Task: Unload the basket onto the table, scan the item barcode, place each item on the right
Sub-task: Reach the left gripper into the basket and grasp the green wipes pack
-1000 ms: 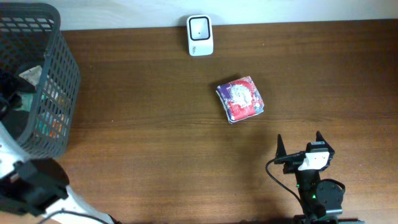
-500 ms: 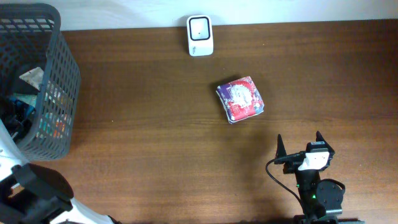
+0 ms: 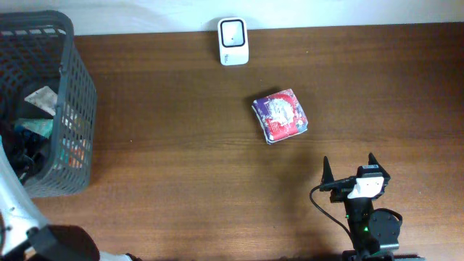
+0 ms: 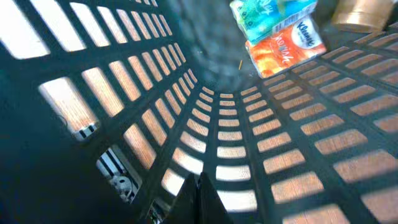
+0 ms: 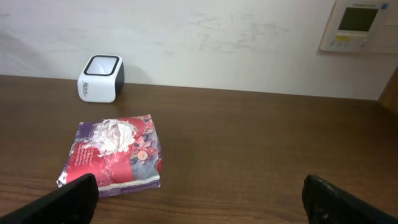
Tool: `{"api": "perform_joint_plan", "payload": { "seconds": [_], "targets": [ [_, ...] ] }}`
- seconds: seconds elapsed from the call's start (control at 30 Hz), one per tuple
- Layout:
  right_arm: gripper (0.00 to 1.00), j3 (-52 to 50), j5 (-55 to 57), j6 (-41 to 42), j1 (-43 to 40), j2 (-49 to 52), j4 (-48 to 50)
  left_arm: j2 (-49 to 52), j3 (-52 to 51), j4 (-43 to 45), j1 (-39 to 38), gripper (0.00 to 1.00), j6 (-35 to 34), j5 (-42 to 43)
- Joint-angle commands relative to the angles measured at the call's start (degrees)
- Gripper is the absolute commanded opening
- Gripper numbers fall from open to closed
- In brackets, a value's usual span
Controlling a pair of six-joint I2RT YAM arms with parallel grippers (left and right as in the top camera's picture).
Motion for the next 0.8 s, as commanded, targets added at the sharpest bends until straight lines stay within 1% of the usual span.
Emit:
{"api": "perform_joint_plan", "payload": {
  "seconds": [0.0, 0.03, 0.1, 0.23, 0.37, 0.5, 0.57, 0.6, 0.67, 0.7, 0.73, 0.77],
  "targets": [
    [0.99, -0.52, 0.09, 0.44, -0.04, -0.28, -0.17, -9.16, -3.91, -0.92, 0.00, 0.00, -4.28, -2.95],
    [0.98, -0.52, 0.09, 0.44, -0.04, -0.28, -0.17, -11.74, -5.92, -0.92, 0.00, 0.00, -7.41, -5.01],
    [0.99, -0.52, 0.09, 0.44, -0.04, -0.28, -0.17, -14.32, -8.07, -0.74, 0.00, 0.00, -10.62, -6.67],
    [0.99, -0.52, 0.09, 0.44, -0.04, -0.28, -0.17, -14.43, -8.07, 0.22, 0.26, 0.00, -11.04, -6.73],
    [0.99, -0.52, 0.09, 0.44, -0.04, -0.28, -0.17, -14.43, -8.07, -0.44, 3.52, 0.00, -12.28, -6.60],
    [0.99, -0.52, 0.09, 0.44, -0.04, -0.28, -0.17, -14.43, -8.07, -0.26, 3.52, 0.00, -12.52, -6.16],
    [0.99, -0.52, 0.09, 0.44, -0.04, -0.28, -0.17, -14.43, -8.07, 0.48, 3.52, 0.00, -12.52, -4.48],
    [0.99, -0.52, 0.09, 0.44, -0.04, -0.28, -0.17, -14.43, -8.07, 1.60, 3.52, 0.04, -12.50, -0.94],
    [0.99, -0.52, 0.09, 0.44, -0.04, -0.28, -0.17, -14.43, -8.07, 4.59, 3.52, 0.08, -12.44, 8.90],
    [0.99, -0.52, 0.07, 0.44, -0.04, -0.28, -0.17, -14.43, -8.04, 8.15, 3.52, 0.09, -7.54, 14.19],
    [0.99, -0.52, 0.09, 0.44, -0.04, -0.28, -0.17, -14.43, -8.04, 11.93, 3.52, 0.20, -1.57, 18.64],
    [0.99, -0.52, 0.09, 0.44, -0.04, -0.28, -0.17, -14.43, -7.82, 15.41, 3.52, 0.49, 2.54, 21.68]
  ]
}}
